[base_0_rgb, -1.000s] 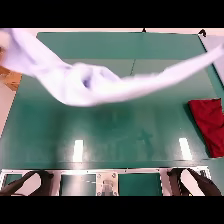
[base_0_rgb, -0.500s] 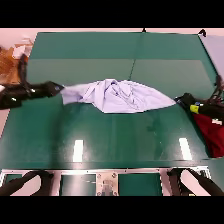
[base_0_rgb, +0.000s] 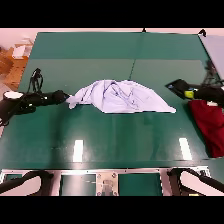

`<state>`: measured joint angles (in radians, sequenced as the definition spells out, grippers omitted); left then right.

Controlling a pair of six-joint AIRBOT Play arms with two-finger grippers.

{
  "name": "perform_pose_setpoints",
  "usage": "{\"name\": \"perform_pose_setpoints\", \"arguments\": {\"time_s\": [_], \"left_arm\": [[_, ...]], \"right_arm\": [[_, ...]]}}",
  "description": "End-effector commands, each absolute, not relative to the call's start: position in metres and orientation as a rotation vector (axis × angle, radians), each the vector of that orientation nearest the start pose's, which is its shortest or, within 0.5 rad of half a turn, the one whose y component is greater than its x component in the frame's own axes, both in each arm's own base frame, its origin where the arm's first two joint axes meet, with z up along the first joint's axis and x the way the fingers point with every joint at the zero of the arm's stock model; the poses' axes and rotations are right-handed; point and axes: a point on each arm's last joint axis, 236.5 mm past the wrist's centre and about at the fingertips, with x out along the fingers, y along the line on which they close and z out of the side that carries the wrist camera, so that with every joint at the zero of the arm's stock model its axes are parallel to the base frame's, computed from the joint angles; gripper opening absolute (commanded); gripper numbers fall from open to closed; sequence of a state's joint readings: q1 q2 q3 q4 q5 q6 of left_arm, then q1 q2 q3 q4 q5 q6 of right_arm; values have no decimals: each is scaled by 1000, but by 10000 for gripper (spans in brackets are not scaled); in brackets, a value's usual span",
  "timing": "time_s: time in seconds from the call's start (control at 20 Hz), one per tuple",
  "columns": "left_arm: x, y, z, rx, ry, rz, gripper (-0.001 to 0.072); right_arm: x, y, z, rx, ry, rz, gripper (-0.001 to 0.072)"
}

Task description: Fold the shirts.

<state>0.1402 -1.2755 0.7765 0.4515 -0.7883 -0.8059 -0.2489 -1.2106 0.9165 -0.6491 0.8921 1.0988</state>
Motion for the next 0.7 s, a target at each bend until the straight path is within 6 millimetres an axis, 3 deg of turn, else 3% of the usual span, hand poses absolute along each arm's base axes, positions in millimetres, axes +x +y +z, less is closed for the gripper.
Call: {"name": "perform_pose_setpoints", "arguments": {"time_s": [0.0,0.2,0.3,0.45,0.5,0.65], "left_arm": [[411,-93,-14,-553,893,-421,22],[406,-96,-16,-540,914,-442,23],[405,-97,-16,-540,916,-444,23],[405,-97,-16,-540,916,-444,23],[405,-97,-16,-540,915,-444,23],[405,-97,-16,-539,915,-444,23]], "right_arm": [[449,125,14,600,921,384,551],[475,209,-48,643,1078,502,551],[483,232,-67,674,1150,534,551],[486,244,-79,724,1220,547,548],[486,243,-79,731,1224,544,482],[482,247,-67,729,1241,594,42]]}}
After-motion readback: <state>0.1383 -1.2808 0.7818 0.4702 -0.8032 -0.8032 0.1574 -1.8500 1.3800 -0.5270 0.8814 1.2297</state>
